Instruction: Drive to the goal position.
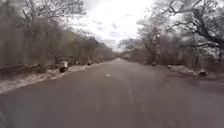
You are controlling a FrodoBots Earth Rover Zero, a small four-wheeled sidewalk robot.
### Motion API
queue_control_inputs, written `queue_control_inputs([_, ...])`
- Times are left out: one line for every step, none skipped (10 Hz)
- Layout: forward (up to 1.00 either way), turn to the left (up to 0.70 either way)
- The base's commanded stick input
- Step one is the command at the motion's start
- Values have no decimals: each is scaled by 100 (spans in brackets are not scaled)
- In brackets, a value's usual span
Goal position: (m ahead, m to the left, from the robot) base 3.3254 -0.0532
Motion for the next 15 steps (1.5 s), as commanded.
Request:
queue_control_inputs([70, 0])
queue_control_inputs([70, 0])
queue_control_inputs([70, 0])
queue_control_inputs([70, 0])
queue_control_inputs([70, 0])
queue_control_inputs([70, 0])
queue_control_inputs([70, 0])
queue_control_inputs([70, 0])
queue_control_inputs([70, 0])
queue_control_inputs([70, 0])
queue_control_inputs([70, 0])
queue_control_inputs([70, 0])
queue_control_inputs([70, 0])
queue_control_inputs([70, 0])
queue_control_inputs([70, 0])
